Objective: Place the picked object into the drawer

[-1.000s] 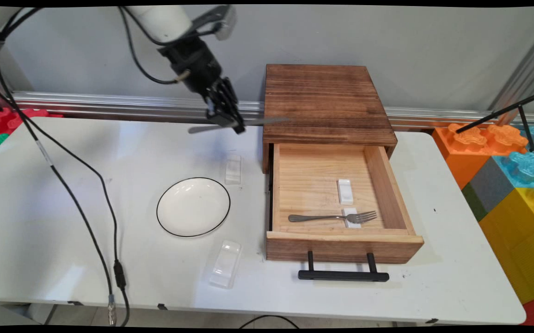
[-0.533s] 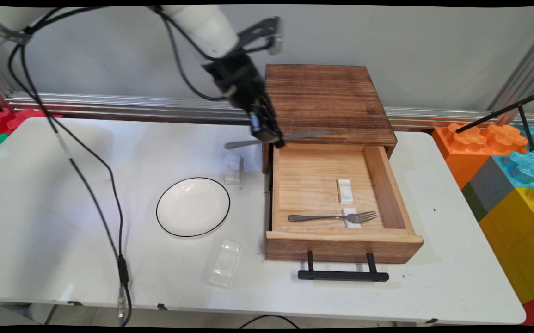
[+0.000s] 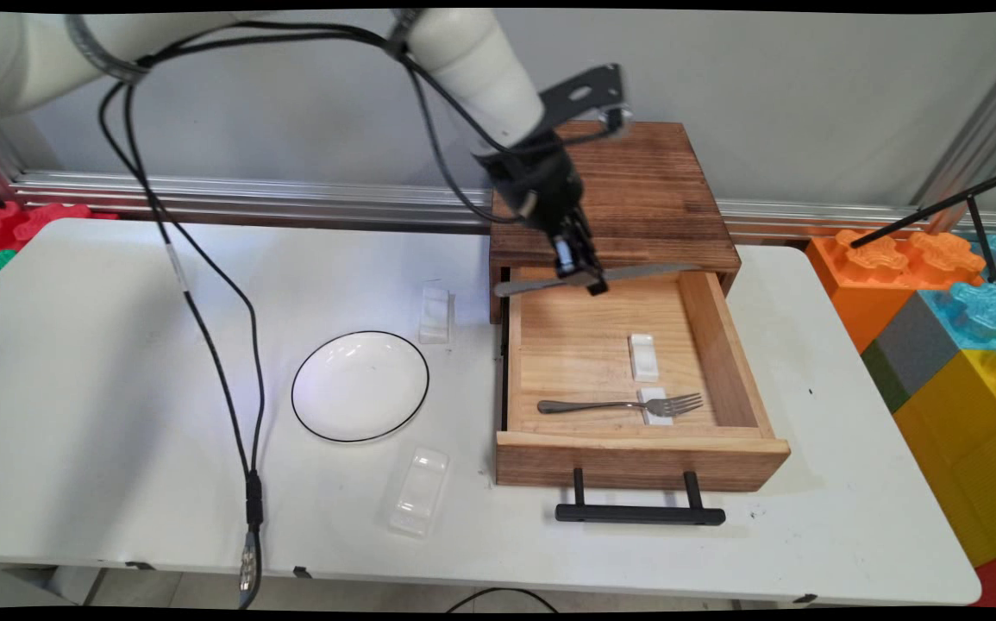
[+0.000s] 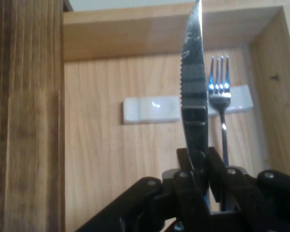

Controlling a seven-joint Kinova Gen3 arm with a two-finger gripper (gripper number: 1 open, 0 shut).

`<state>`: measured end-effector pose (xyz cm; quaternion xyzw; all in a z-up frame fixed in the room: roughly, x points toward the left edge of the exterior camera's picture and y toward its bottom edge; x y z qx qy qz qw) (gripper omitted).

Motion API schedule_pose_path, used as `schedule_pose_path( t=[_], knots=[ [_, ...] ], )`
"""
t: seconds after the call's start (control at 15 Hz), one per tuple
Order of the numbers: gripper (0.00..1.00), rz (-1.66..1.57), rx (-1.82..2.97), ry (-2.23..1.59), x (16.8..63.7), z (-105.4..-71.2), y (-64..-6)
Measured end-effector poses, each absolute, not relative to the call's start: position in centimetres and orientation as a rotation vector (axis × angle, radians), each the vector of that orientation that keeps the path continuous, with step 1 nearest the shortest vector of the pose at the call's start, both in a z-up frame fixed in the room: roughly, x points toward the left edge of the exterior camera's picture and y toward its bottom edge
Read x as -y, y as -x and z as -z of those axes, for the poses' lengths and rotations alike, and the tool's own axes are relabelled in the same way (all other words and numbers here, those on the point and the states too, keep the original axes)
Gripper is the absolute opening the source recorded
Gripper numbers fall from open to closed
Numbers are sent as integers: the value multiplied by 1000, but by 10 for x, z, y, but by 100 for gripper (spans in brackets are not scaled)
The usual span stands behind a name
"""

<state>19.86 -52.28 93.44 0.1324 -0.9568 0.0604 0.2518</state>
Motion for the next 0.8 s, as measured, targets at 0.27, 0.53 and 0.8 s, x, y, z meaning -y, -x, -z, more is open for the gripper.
schedule_pose_path(
  t=[0.27, 0.53, 0.8],
  knots=[
    [0, -176, 2601, -361, 534, -907, -171],
    [0, -180, 2601, -363, 542, -883, -157],
    [0, -187, 2607, -364, 548, -857, -148]
  ],
)
